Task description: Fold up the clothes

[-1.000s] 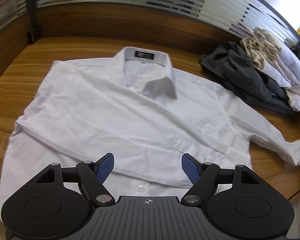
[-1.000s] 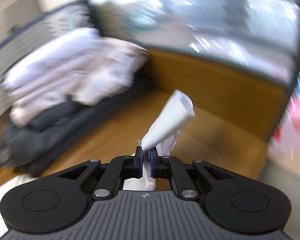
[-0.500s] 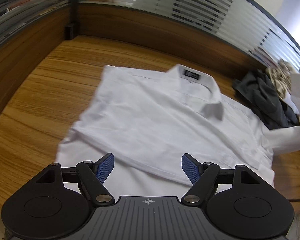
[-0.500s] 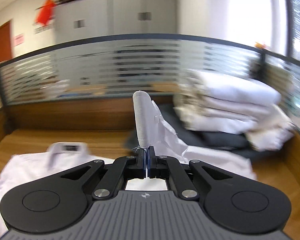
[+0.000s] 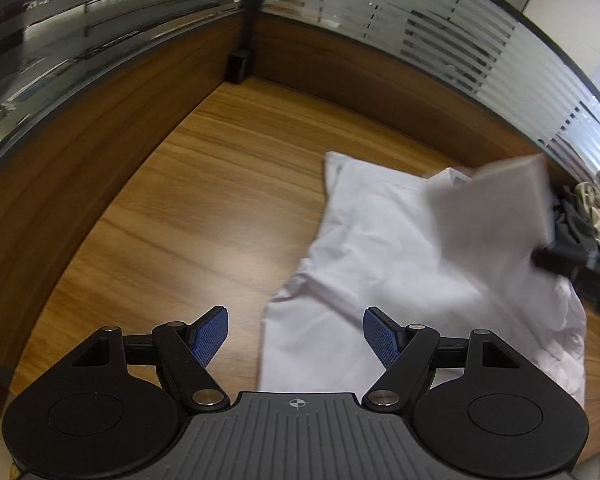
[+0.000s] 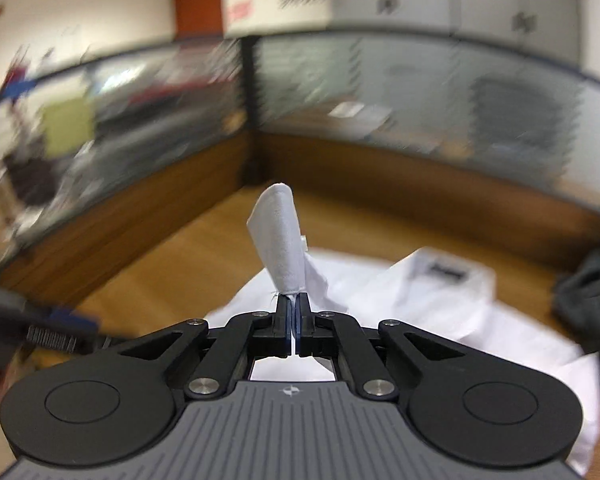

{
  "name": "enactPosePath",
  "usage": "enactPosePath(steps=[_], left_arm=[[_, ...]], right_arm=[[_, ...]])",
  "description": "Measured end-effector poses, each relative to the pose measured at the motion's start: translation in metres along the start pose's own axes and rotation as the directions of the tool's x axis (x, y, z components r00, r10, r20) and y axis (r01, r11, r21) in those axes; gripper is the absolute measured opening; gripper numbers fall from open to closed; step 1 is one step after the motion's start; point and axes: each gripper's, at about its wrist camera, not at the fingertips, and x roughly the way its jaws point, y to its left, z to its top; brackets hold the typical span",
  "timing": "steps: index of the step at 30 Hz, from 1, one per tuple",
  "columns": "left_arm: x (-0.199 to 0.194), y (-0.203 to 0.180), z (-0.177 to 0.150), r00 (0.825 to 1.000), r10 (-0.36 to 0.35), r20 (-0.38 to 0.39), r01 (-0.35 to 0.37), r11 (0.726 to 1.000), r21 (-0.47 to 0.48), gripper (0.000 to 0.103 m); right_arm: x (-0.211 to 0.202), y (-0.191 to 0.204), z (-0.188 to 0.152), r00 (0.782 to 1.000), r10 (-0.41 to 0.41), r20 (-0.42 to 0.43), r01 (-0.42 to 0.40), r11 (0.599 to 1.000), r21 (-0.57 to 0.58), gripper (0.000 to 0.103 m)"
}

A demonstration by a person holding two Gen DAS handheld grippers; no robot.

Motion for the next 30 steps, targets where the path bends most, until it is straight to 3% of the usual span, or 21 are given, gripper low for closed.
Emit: enactPosePath(steps=[1,3,5,8,16,23,27,30], left_arm=[[0.001,0.003,0.000,1.000,0.001,-0.005,-0.001,1.000,0.000,0.077],[0.003,0.006,0.000,1.000,0.000,-0.013,0.000,1.000,-0.001,0.077],[0.007,0.005,0.000,1.000,-0.007,-0.017,0.007,1.000,-0.001,0.077],[0.014,-0.001,0.000,0.999,-0.019,-0.026,0.018,1.000,-0.010,0.077],[0.034,-0.023,-0.007,0.989,-0.094,-0.114,0.083,0.992,-0.096,0.077],[0.059,-0.039,-0.019,0.979,-0.115,-0.166,0.088,0.983,-0.164,0.075],[0.067,-0.045,-0.026,0.975,-0.120,-0.187,0.078,0.973,-0.216,0.066],[0.072,-0.049,-0.031,0.972,-0.116,-0.204,0.063,0.966,-0.249,0.063]], right_arm=[[0.003,0.003,-0.002,1.000,0.014,-0.026,-0.014,1.000,-0.003,0.010],[0.007,0.008,-0.005,0.997,0.035,-0.071,-0.036,0.999,-0.004,0.043],[0.000,-0.002,-0.009,0.995,0.035,-0.091,-0.034,0.999,0.009,0.060],[-0.011,-0.019,-0.015,0.993,0.032,-0.116,-0.028,0.999,0.030,0.068],[-0.035,-0.099,-0.056,0.967,-0.109,-0.232,0.125,0.991,0.056,0.074],[-0.059,-0.175,-0.104,0.913,-0.241,-0.330,0.279,0.958,0.072,0.077],[-0.062,-0.208,-0.127,0.867,-0.315,-0.386,0.354,0.935,0.034,0.077],[-0.064,-0.233,-0.136,0.853,-0.346,-0.391,0.404,0.911,0.075,0.077]])
